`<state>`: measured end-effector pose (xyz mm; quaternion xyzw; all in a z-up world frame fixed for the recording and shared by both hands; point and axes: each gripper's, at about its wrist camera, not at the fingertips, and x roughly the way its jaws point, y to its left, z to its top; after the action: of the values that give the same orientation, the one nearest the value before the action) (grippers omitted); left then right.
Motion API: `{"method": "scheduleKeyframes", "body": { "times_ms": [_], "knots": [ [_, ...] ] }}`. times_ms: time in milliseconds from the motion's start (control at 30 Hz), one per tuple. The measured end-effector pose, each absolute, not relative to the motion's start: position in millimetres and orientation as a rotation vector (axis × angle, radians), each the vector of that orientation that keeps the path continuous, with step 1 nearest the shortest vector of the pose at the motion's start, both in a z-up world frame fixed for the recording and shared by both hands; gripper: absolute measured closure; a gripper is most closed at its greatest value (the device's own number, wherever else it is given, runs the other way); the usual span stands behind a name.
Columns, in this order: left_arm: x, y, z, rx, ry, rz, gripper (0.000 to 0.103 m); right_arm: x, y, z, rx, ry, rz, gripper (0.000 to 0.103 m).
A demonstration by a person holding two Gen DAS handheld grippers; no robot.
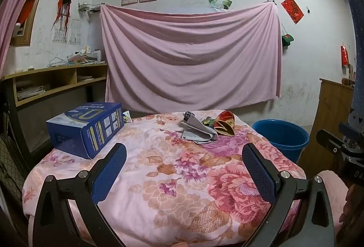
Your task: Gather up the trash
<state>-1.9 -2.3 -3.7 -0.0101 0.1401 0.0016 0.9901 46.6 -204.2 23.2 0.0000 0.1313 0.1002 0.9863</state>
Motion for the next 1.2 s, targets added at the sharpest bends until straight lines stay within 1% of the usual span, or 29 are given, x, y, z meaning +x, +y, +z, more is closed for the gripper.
{"method": "scheduleKeyframes", "body": {
  "times_ms": [1200],
  "knots": [
    [0.3,3.0,-2.7,-0.027,0.285,0.001,0.003,46.2,-203.9,23.2,0.003,0.268,0.202,0.0]
  ]
}}
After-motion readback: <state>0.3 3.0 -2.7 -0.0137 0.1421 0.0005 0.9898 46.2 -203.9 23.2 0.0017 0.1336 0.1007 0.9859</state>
